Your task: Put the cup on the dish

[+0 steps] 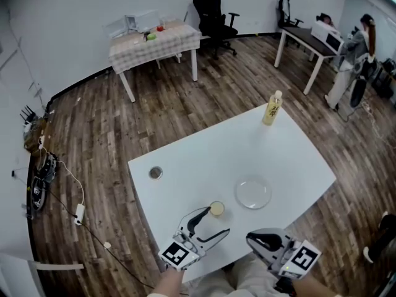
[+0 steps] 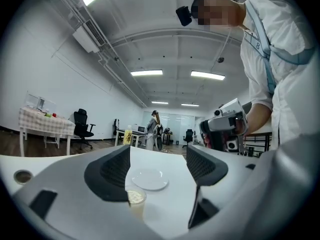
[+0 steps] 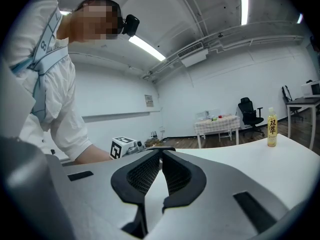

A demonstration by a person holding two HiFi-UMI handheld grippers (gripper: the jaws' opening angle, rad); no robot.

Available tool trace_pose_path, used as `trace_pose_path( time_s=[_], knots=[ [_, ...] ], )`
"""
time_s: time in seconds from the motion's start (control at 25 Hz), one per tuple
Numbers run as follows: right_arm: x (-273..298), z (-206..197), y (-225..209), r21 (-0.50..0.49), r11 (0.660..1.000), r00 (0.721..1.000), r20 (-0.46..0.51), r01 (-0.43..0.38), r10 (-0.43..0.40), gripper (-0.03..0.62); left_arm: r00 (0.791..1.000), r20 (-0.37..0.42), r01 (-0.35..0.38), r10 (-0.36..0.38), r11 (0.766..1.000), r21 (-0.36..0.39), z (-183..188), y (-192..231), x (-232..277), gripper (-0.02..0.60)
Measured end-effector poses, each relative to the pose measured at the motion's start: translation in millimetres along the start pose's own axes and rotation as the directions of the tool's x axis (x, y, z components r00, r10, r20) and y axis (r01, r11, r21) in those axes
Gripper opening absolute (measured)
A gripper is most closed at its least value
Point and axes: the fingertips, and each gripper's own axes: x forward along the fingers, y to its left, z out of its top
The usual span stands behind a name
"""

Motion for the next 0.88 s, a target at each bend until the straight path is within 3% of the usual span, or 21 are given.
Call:
trace_pose_path(
  time_s=[0.44,0.64,0.88],
  knots=[
    [11,-5,-13,0.015,1.0,0.999,-0.033,0.003,-0.002,0.034,0.99,-0.138,-0.031,0.031,1.0,-0.003,-61,34,20,0.36],
    [14,-9,-15,0.017,1.0,0.999,-0.039,0.001,0.0,0.034,0.989,-0.138,-0.061,0.059,0.998,-0.01,-79,45,25,0.359],
    [12,-13,-20,0.029,1.0,0.999,-0.046,0.012,-0.011,0.034,0.977,-0.204,-0.054,0.059,0.998,0.029,-94,47,30,0.335]
  ],
)
